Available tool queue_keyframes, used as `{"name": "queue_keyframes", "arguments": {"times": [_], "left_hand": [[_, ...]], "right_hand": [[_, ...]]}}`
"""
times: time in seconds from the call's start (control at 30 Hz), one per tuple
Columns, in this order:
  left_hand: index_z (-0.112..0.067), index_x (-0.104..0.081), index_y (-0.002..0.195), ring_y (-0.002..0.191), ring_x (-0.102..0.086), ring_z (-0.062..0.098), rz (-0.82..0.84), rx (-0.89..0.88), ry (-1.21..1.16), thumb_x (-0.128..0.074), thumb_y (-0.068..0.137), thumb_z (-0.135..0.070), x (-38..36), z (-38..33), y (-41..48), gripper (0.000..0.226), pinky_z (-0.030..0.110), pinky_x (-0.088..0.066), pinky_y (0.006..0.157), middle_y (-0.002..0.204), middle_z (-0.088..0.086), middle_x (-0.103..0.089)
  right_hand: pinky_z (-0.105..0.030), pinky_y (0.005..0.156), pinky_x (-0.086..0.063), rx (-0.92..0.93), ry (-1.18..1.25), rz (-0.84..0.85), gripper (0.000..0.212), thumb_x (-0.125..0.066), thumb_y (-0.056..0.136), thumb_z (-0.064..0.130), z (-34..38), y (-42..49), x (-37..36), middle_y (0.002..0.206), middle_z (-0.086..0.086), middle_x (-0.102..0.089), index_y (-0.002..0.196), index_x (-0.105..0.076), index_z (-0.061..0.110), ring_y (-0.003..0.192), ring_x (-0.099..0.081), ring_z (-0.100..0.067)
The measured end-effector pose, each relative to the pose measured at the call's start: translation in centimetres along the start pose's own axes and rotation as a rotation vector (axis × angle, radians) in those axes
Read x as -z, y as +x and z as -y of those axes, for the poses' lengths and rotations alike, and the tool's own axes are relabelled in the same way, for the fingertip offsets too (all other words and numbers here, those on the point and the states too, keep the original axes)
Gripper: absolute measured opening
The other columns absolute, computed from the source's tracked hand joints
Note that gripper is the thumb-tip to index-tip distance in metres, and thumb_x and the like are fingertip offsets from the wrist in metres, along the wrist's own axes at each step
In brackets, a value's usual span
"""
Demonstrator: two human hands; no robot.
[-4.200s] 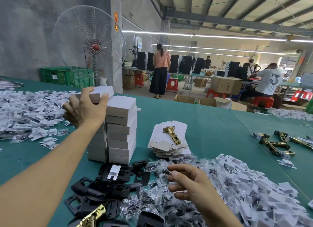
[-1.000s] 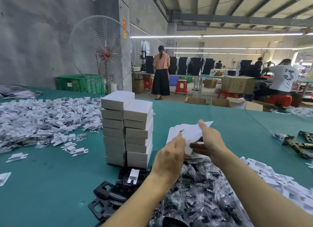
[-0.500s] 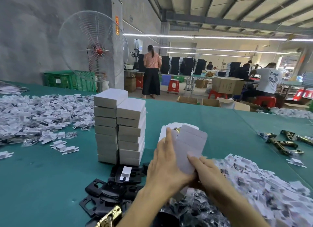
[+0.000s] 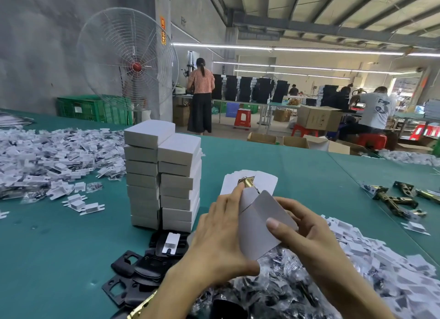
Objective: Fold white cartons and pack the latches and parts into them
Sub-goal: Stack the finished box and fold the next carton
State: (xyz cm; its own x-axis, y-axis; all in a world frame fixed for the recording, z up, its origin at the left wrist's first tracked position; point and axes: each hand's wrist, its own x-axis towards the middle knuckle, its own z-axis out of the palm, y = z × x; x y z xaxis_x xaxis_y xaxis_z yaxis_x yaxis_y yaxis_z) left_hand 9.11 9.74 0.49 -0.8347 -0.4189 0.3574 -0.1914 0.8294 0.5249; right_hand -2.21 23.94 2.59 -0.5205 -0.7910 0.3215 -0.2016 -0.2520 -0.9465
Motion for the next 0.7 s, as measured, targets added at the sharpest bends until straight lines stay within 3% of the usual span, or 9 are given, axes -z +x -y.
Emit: {"name": "queue_keyframes", "arguments": {"times": [0.07,0.13,0.2,0.27,0.33,0.4,0.47,0.57,0.7], "left_hand": [[-0.064,0.010,0.144,0.125,-0.039,0.001,0.094,0.063,-0.299,-0.075,0.052,-0.043,0.6,-0.2,-0.1,0.128,0.032,-0.048,0.100,0.134,-0.031,-0.024],[-0.063,-0.009,0.148,0.127,-0.048,-0.001,0.194,0.077,-0.661,-0.076,0.052,-0.034,1.2,-0.5,0.2,0.121,0.028,-0.052,0.095,0.148,-0.030,-0.029],[-0.050,-0.026,0.151,0.124,-0.056,0.010,0.269,0.040,-0.850,-0.073,0.053,-0.026,1.5,-0.8,0.5,0.112,0.029,-0.053,0.092,0.150,-0.010,-0.044],[-0.039,-0.036,0.151,0.124,-0.058,0.022,0.317,-0.001,-0.917,-0.067,0.051,-0.026,1.4,-1.1,0.6,0.105,0.034,-0.051,0.097,0.143,0.005,-0.053],[-0.044,-0.046,0.144,0.123,-0.058,0.018,0.339,0.006,-0.933,-0.063,0.049,-0.030,1.4,-1.2,0.6,0.097,0.033,-0.051,0.096,0.139,0.006,-0.054],[-0.058,-0.054,0.128,0.124,-0.055,0.008,0.369,0.014,-0.932,-0.060,0.048,-0.033,1.4,-1.2,0.5,0.084,0.035,-0.051,0.095,0.139,-0.003,-0.054],[-0.060,-0.057,0.123,0.124,-0.055,0.006,0.421,0.035,-0.945,-0.061,0.048,-0.032,1.5,-1.1,0.4,0.080,0.031,-0.050,0.092,0.139,-0.005,-0.055],[-0.047,-0.070,0.113,0.113,-0.061,0.013,0.454,0.097,-1.031,-0.066,0.049,-0.028,1.9,-1.0,0.1,0.066,0.034,-0.050,0.092,0.136,0.007,-0.058],[-0.044,-0.068,0.114,0.106,-0.066,0.013,0.450,0.121,-1.050,-0.074,0.059,-0.042,1.8,-1.2,-0.1,0.055,0.036,-0.053,0.086,0.127,0.001,-0.065]], "right_hand": [[-0.043,0.086,-0.058,-0.023,0.053,0.109,0.051,-0.082,0.073,0.047,-0.1,-0.2,0.5,0.114,-0.010,-0.072,0.116,-0.069,0.025,0.102,-0.070,-0.029],[-0.055,0.094,-0.053,-0.010,0.085,0.163,0.054,-0.080,0.074,0.052,0.0,-0.5,0.5,0.119,-0.012,-0.070,0.118,-0.068,0.023,0.109,-0.067,-0.035],[-0.045,0.091,-0.057,0.085,0.020,0.129,0.040,-0.076,0.079,0.044,0.2,-0.6,0.1,0.119,-0.008,-0.070,0.114,-0.068,0.027,0.112,-0.067,-0.027],[-0.030,0.087,-0.056,0.227,-0.131,0.027,0.029,-0.074,0.081,0.035,0.4,-0.4,-0.5,0.125,0.005,-0.067,0.110,-0.067,0.034,0.114,-0.065,-0.015],[-0.020,0.087,-0.051,0.341,-0.331,-0.062,0.034,-0.075,0.080,0.030,0.3,-0.4,-0.9,0.130,0.016,-0.061,0.110,-0.064,0.042,0.119,-0.061,-0.008],[-0.015,0.085,-0.048,0.392,-0.495,-0.112,0.044,-0.076,0.078,0.038,0.1,-0.4,-0.9,0.129,0.020,-0.058,0.117,-0.057,0.047,0.121,-0.057,-0.005],[-0.009,0.084,-0.044,0.385,-0.573,-0.143,0.053,-0.072,0.075,0.051,-0.1,-0.4,-0.8,0.127,0.021,-0.057,0.124,-0.050,0.051,0.119,-0.054,-0.005],[-0.014,0.091,-0.042,0.409,-0.680,-0.130,0.050,-0.071,0.075,0.052,-0.5,-0.3,-0.5,0.129,0.022,-0.055,0.121,-0.051,0.046,0.124,-0.051,-0.009],[-0.015,0.084,-0.043,0.389,-0.693,-0.075,0.038,-0.074,0.073,0.050,-0.6,-0.4,-0.8,0.114,0.019,-0.058,0.104,-0.055,0.037,0.110,-0.056,-0.009]]}}
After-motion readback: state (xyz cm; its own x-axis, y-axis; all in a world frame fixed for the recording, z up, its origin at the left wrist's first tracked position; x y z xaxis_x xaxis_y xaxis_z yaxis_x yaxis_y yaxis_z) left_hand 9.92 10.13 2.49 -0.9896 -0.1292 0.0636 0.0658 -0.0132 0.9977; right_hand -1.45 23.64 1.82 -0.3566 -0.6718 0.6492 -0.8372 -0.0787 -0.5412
